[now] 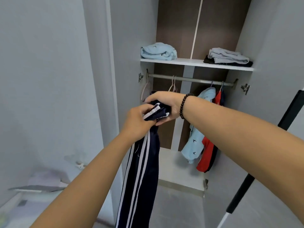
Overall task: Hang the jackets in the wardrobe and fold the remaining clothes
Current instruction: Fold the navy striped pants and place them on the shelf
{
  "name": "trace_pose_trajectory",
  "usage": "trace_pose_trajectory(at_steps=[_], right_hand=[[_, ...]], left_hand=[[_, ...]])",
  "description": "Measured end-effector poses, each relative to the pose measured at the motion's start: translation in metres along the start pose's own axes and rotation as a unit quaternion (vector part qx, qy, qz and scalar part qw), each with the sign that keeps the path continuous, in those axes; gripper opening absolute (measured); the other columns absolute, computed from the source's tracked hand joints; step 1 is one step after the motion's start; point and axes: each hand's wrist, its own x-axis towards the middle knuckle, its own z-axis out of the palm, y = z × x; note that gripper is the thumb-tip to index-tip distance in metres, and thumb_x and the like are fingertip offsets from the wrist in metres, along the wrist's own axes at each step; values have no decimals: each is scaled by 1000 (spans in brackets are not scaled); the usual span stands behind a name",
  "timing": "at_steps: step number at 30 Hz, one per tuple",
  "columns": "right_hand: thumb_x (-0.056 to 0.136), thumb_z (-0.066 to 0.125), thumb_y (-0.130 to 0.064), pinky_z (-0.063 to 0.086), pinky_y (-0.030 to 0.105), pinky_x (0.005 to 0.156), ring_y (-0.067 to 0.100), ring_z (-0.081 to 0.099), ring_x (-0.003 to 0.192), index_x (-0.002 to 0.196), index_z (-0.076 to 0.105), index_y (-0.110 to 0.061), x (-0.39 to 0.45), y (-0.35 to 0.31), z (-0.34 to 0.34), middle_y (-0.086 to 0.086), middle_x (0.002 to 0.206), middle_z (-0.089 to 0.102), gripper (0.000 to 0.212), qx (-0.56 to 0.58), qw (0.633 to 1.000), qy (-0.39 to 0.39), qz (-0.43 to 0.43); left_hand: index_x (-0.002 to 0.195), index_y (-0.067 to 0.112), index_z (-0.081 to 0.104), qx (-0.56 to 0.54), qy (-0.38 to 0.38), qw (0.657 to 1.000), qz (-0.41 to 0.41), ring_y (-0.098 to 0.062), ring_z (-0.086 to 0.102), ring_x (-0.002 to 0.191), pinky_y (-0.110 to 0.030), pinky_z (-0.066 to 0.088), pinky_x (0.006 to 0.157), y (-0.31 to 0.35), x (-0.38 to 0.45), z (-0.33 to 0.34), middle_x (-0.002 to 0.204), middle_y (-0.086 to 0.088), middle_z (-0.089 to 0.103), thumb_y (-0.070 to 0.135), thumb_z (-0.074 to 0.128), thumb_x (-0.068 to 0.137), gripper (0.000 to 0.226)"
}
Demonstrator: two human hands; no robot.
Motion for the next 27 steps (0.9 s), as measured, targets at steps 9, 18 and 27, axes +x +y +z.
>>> trace_pose_trajectory(at_steps=[9, 18, 27], right_hand=[[97, 35, -7, 50, 35, 82, 20, 53, 65, 79, 47, -7, 15, 9, 33, 9, 73, 53, 22, 75, 990, 118, -33], [97, 35, -1, 57, 39, 75, 24, 61, 83, 86, 47, -5, 18, 22, 34, 13, 93, 56, 16, 217, 969, 112, -46], [98, 37, -5, 57, 33, 63, 21, 61, 68, 85, 49, -6, 4, 3, -9, 10, 82, 59, 18, 140, 980, 121, -68]], left_hand=[[102, 41, 45, 18, 126, 986, -104, 8, 57, 82, -7, 44, 59, -70, -70, 10, 94, 17, 58, 17, 69, 72, 45], [133, 38, 28, -4, 161, 948, -276, -8, 59, 104, -22, 48, 82, -141, -121, 81, 125, 12, 54, 32, 80, 73, 80], [115, 29, 39, 21, 157, 946, -282, -14, 63, 88, -23, 53, 71, -152, -104, 100, 94, 13, 59, -3, 57, 86, 47]])
